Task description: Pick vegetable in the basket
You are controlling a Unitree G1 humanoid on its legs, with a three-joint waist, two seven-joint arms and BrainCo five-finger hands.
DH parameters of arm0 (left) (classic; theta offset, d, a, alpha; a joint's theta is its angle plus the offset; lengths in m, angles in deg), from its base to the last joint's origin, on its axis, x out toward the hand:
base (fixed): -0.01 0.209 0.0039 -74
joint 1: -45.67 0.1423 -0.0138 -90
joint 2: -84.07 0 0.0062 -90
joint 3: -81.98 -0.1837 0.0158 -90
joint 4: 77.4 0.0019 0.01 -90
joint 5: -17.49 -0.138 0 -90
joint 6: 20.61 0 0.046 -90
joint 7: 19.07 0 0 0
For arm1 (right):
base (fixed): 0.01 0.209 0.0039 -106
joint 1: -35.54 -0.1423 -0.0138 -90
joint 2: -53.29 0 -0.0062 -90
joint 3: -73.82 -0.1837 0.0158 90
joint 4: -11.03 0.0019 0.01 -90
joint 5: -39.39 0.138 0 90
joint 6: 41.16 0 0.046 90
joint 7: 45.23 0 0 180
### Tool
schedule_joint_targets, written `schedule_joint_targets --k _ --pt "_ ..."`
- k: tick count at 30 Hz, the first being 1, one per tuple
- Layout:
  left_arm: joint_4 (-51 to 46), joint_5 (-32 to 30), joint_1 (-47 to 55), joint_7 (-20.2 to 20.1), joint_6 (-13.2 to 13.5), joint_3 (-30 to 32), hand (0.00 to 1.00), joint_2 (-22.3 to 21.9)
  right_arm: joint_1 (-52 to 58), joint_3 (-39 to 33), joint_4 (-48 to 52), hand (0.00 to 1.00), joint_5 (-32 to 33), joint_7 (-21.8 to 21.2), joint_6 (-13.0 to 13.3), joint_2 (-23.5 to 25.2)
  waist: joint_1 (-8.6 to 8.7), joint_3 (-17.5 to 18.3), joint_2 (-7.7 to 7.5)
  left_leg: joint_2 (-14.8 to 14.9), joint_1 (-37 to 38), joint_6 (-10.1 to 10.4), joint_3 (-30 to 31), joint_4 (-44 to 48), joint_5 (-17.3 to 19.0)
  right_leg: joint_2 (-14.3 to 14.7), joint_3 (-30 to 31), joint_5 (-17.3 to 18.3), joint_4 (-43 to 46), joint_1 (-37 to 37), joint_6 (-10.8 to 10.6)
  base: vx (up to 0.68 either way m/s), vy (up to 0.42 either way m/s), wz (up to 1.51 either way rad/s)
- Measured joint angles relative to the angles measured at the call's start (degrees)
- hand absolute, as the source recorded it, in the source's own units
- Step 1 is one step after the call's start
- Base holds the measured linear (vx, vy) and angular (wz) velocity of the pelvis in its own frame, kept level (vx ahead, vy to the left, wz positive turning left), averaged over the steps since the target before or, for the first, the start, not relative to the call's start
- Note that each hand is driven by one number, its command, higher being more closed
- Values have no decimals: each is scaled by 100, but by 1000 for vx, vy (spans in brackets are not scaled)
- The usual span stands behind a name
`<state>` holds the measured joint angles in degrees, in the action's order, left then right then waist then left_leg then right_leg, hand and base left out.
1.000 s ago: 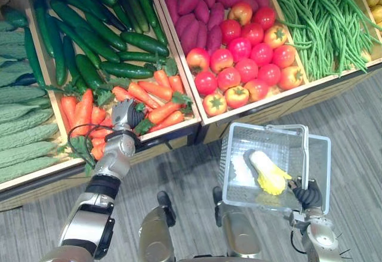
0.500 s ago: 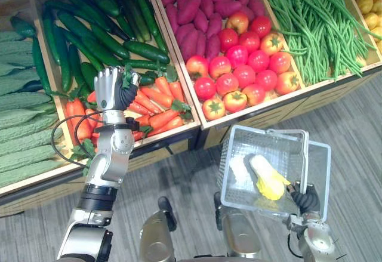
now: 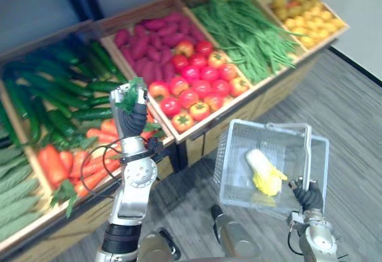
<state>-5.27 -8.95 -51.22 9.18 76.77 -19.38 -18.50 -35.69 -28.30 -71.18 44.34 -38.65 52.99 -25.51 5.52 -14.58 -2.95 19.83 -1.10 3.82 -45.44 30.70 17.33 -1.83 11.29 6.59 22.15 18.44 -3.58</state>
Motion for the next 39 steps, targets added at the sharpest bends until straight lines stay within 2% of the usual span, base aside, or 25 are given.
schedule_joint_targets --k 1,2,3,4,5,6,7,8,9,11,12,13,14,15,17,18,19,20,21,22,24,26,33,34,39 --pt "41 42 54 -67 70 -124 100 1 -150 107 -50 100 -16 2 0 -6 39 32 -24 -7 154 -20 -214 25 18 -429 -961 -141 -53 65 308 20 73 -127" --pt "165 147 53 -97 114 -231 100 -34 -371 197 -181 100 -108 50 0 -17 39 58 34 17 236 -37 -299 -102 23 -893 -2122 -202 -33 74 688 34 27 -153" --pt "358 228 29 -141 157 -333 100 -93 -580 286 -320 100 -131 107 -1 -14 52 81 38 17 384 -26 -589 -215 17 -1399 -3221 -199 196 68 895 22 -23 -115" --pt "410 243 28 -151 163 -370 100 -101 -619 311 -347 100 -147 108 0 -14 50 90 26 16 423 -26 -656 -219 17 -1506 -3408 -192 259 67 907 66 -97 -114" --pt "647 357 27 -205 190 -569 100 -100 -765 413 -479 100 -238 104 -2 -13 50 113 0 7 571 -12 -809 -158 23 -1657 -3694 -400 338 74 689 108 -151 -111" --pt "947 427 -2 -264 198 -789 100 -138 -884 446 -567 100 -304 95 -3 -26 72 112 87 52 707 -11 -810 -163 22 -1473 -3463 -443 361 131 409 139 -189 -123" --pt "1102 459 -19 -320 198 -913 100 -173 -921 461 -600 100 -337 100 -3 -53 91 137 173 114 769 -11 -831 -156 22 -1359 -3381 -415 365 147 376 222 -234 -134" --pt "1413 608 -92 -499 200 -1272 100 -237 -972 596 -688 100 -338 99 -11 -209 194 217 346 358 905 -1 -859 84 -34 -1054 -3133 -260 381 166 401 221 -192 -106" --pt "1489 625 -123 -565 201 -1407 100 -254 -972 650 -704 100 -333 97 -20 -268 220 247 396 481 903 -34 -794 272 -95 -948 -3039 -198 410 159 417 292 -235 -127" --pt "1743 767 -270 -700 212 -1793 100 -289 -965 786 -714 100 -324 104 -33 -374 342 264 428 896 884 -575 -336 1137 -705 -579 -2694 -93 426 -55 497 242 -180 -118" --pt "1909 839 -334 -707 234 -1923 100 -344 -973 911 -714 100 -323 131 -32 -447 309 266 429 936 806 -564 245 1561 -1051 -426 -2427 -98 216 -278 522 236 -105 -118" --pt "1984 873 -354 -707 253 -1966 100 -356 -986 1022 -713 100 -298 159 -31 -477 307 273 440 810 670 -395 658 1699 -890 -357 -2283 -85 104 -374 546 244 -36 -131" --pt "2085 956 -383 -706 268 -2039 100 -424 -1043 1162 -713 100 -202 207 -30 -558 300 272 437 429 331 -216 1403 1783 -546 -292 -2008 -85 -76 -520 602 135 30 -98" --pt "2114 1000 -379 -706 269 -2076 100 -438 -1088 1242 -712 100 -164 211 -30 -578 289 274 438 185 178 -217 1756 1743 -388 -250 -1846 -96 -157 -584 617 140 64 -125" --pt "2324 1027 -382 -707 297 -2212 100 -449 -1207 1553 -712 100 -85 213 -30 -558 177 276 442 -636 -273 -187 2788 1058 15 -115 -1275 -208 -487 -845 629 159 118 -136" --pt "2373 1056 -381 -707 297 -2231 100 -453 -1219 1605 -712 100 -79 216 -27 -555 141 280 448 -807 -353 -182 3030 789 18 -98 -1157 -248 -565 -902 576 184 209 -130" --pt "2463 1098 -383 -705 299 -2223 100 -454 -1283 1706 -712 100 -41 220 -25 -511 129 285 458 -1154 -497 -153 3525 173 0 -60 -907 -304 -660 -969 487 158 240 -124" --pt "2511 1134 -391 -703 301 -2208 100 -433 -1356 1777 -712 100 5 224 -26 -534 118 309 552 -1355 -566 9 3913 -534 -165 28 -636 -402 -727 -1010 331 143 253 -127" --pt "2543 1182 -394 -703 300 -2196 100 -440 -1383 1807 -712 100 22 224 -26 -569 107 338 644 -1374 -565 100 4075 -906 -454 127 -493 -428 -769 -1027 286 136 272 -163" --pt "2654 1235 -402 -701 305 -2157 100 -416 -1405 1912 -758 100 44 215 -32 -615 10 348 652 -1298 -482 41 3957 -1082 -793 312 -75 -527 -953 -1128 129 123 231 -126" --pt "2780 1237 -494 -705 299 -2127 100 -421 -1385 2063 -667 100 167 193 -29 -569 58 400 521 -1448 -255 -30 3685 -1472 -778 142 224 -763 -1465 -1254 -43 122 227 -90" --pt "2796 1236 -590 -702 299 -2147 100 -421 -1385 2161 -665 100 314 125 -29 -563 77 420 474 -1614 -157 -177 3485 -1799 -879 -24 435 -893 -1750 -1257 -156 78 168 -43" --pt "3335 1229 -816 -750 212 -2268 100 -420 -1292 2519 -640 100 664 -314 -51 -480 209 427 472 -1861 122 -328 3237 -2344 -989 -253 621 -999 -2179 -1349 -266 114 110 -15" --pt "3552 1230 -813 -826 174 -2264 0 -417 -1179 2554 -555 100 759 -370 -51 -454 211 427 470 -1868 230 -322 3257 -2460 -1015 -265 603 -999 -2245 -1446 -266 124 30 6" --pt "4080 1251 -811 -824 42 -1986 0 -352 -952 2707 -173 100 803 -562 -56 -455 304 428 465 -1877 304 -333 3275 -2602 -1046 -292 584 -998 -2256 -1462 -266 23 2 1"
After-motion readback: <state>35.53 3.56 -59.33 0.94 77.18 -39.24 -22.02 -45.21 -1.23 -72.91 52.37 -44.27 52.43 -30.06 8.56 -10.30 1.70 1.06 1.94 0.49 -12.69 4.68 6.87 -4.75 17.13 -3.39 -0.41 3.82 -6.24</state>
